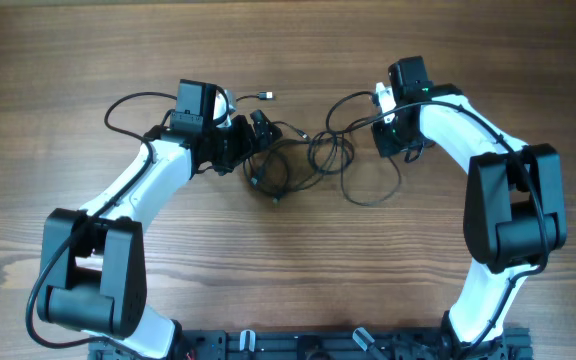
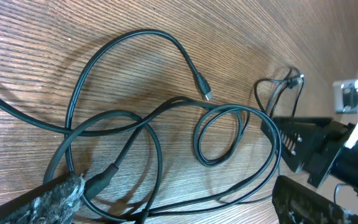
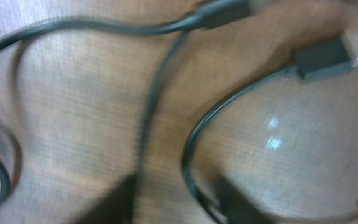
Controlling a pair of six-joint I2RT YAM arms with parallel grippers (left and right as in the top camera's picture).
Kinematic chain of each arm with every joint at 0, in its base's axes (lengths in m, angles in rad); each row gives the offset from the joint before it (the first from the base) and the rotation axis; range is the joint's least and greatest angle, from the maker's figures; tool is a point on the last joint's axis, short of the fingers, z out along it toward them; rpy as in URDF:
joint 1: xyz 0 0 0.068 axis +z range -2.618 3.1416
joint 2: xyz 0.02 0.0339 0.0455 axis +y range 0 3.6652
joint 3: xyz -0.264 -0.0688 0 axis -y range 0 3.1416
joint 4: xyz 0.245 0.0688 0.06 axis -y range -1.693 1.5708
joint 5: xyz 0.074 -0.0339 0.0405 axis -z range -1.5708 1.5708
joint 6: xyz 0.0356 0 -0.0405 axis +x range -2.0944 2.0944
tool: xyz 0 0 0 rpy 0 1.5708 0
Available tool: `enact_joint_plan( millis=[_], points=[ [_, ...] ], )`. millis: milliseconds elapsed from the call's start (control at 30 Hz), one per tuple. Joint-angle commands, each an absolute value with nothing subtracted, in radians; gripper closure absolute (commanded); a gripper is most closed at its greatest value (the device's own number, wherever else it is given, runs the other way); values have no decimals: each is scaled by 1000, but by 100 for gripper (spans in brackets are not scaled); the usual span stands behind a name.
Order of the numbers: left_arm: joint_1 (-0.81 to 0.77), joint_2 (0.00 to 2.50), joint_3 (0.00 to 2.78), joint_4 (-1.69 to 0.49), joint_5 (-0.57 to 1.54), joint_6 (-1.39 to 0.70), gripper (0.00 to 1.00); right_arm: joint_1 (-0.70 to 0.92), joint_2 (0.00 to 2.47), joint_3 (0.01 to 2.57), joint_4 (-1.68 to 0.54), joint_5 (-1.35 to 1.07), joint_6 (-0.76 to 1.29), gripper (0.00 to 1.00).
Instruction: Untangle cables
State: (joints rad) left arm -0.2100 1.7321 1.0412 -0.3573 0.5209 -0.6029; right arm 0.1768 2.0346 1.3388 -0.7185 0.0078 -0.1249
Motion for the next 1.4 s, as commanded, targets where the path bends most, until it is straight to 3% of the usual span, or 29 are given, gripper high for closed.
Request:
enact_joint_plan(
  millis=[0, 200, 567, 1000, 1367],
  points=[
    [-213, 1740, 1047, -356, 518, -583, 0, 168, 2098, 1316, -804, 99, -42, 96],
    [-213, 1740, 1047, -356, 518, -583, 0, 96, 2096, 1316, -912, 148, 134, 96],
    [-213, 1740, 1047, -356, 518, -583, 0, 42, 2028, 1318, -929, -117, -35, 96],
    [-213, 1740, 1047, -356, 518, -583, 0, 42, 1662, 1318, -907, -366, -104, 96],
    [-213, 1740, 1047, -356, 518, -583, 0, 168, 1659, 1317, -908, -363, -227, 95]
  ],
)
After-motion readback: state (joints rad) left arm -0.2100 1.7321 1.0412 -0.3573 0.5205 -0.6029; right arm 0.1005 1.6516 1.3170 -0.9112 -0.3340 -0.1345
